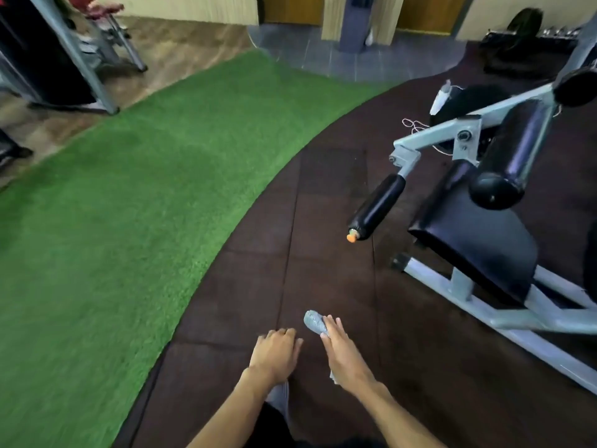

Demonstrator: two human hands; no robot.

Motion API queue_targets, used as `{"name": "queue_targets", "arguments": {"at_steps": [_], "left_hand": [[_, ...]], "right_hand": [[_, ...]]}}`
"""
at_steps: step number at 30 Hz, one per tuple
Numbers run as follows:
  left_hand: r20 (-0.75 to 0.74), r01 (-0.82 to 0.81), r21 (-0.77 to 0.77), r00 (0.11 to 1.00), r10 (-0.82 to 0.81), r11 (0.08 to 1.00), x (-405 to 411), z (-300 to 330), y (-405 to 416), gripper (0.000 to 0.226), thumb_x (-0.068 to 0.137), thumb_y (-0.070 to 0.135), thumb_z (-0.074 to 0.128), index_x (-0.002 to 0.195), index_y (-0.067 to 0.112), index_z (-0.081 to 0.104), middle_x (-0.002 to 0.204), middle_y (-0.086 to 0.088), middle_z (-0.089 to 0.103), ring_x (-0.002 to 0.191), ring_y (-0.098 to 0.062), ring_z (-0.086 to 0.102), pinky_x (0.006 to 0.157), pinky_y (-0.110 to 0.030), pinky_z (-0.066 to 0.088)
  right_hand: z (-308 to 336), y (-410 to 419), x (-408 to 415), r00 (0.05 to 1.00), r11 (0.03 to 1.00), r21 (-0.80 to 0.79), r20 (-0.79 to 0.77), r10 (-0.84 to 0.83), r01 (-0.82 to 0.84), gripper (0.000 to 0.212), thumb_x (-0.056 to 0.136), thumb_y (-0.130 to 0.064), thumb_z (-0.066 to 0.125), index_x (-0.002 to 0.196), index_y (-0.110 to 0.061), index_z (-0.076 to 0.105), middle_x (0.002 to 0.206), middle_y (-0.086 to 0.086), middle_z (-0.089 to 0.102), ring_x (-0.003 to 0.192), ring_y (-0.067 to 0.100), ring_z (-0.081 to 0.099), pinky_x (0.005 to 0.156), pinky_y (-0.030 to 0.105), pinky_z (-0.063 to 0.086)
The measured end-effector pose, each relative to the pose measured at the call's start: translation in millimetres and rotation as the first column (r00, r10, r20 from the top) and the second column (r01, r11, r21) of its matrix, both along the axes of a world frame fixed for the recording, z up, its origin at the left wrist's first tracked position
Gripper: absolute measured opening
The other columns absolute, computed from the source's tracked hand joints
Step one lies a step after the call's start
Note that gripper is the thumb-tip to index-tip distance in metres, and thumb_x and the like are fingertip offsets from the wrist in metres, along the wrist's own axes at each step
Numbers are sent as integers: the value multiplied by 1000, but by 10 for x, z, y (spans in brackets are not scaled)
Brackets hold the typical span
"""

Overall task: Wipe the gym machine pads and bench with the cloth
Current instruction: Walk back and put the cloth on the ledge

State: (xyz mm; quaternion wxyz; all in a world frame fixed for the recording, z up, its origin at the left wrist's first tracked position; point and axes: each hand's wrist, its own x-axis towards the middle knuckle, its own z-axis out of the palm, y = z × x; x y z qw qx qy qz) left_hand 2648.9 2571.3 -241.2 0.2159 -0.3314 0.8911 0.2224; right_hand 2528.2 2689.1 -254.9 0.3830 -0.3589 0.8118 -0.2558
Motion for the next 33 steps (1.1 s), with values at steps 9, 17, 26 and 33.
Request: {"name": "queue_targets", "arguments": {"at_steps": [9,17,26,33], "left_hand": [[14,141,-21,990,-141,990,-1839,316,-2645,37,103,38,28,121,16,52,126,-5,61,120,-28,54,98,-41,39],[6,186,-7,983,-186,983,-4037,98,-4617,34,103,36,28,117,14,51,127,-7,59,121,-29,53,99,-43,39],[-2,186,-19,983,-186,982,-6503,238,-6691,36,103,37,28,120,16,51,128,-5,60,121,-28,53,100,-40,39],[-13,270,-28,963,-271,962,-8590,87,-8486,39,103,37,27,126,16,49,129,-7,59,120,-29,55,99,-41,40]], "right_hand": [[259,-2500,-1666,995,995,-6,-18,-96,96,50,106,-28,21,154,-16,13,164,-3,8,151,11,-4,120,27,3],[118,-4555,-3783,984,986,-21,59,-167,168,50,106,-28,24,154,-19,13,164,-2,4,150,10,-4,122,27,10],[304,-6574,-6292,989,988,-45,43,-144,146,55,105,-26,33,154,-15,9,162,-6,1,150,10,-4,115,16,7],[2,-8227,-8332,976,975,-47,25,-216,217,51,106,-21,28,154,-15,12,164,-2,7,151,11,-3,104,6,9]]}}
